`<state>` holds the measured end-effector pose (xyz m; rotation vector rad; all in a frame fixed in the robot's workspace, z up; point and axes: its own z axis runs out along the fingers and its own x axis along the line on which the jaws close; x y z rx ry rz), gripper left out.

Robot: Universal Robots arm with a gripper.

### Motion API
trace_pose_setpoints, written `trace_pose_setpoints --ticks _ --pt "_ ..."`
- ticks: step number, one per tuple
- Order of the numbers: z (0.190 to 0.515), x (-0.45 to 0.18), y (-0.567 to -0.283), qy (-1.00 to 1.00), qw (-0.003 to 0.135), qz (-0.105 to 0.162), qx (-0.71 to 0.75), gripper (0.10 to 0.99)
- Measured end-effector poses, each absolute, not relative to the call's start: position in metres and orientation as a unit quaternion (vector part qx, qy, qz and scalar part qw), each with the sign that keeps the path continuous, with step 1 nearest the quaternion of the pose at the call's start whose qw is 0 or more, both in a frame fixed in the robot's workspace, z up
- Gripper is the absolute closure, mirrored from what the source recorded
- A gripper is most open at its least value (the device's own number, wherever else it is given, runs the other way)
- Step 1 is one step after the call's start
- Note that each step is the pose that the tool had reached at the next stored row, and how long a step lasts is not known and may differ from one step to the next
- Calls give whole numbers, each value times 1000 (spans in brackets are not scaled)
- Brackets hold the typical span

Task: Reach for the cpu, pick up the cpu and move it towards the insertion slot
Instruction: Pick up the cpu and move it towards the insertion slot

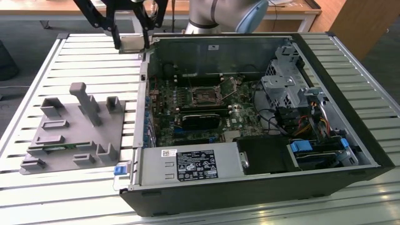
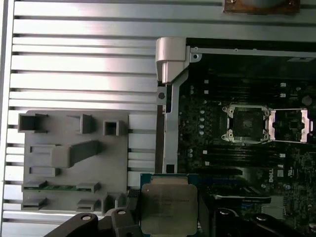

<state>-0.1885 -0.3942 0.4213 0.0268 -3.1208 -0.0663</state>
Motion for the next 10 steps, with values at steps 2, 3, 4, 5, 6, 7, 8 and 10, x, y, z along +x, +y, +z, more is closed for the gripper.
trace_pose_setpoints --ticks 2,3,4,5,6,7,8,10 --pt "421 -184 -392 -1000 10 -21 9 541" --pt "421 -181 -390 -1000 10 -21 9 541" --pt "421 -179 -389 -1000 10 -21 9 541" --pt "421 -176 -388 -1000 10 -21 9 541" --pt "421 -174 -387 -1000 10 -21 9 541" --pt "421 -171 -386 -1000 10 -21 9 541" --pt "421 -169 -385 -1000 10 -21 9 541" --pt "421 -164 -383 -1000 10 -21 9 541"
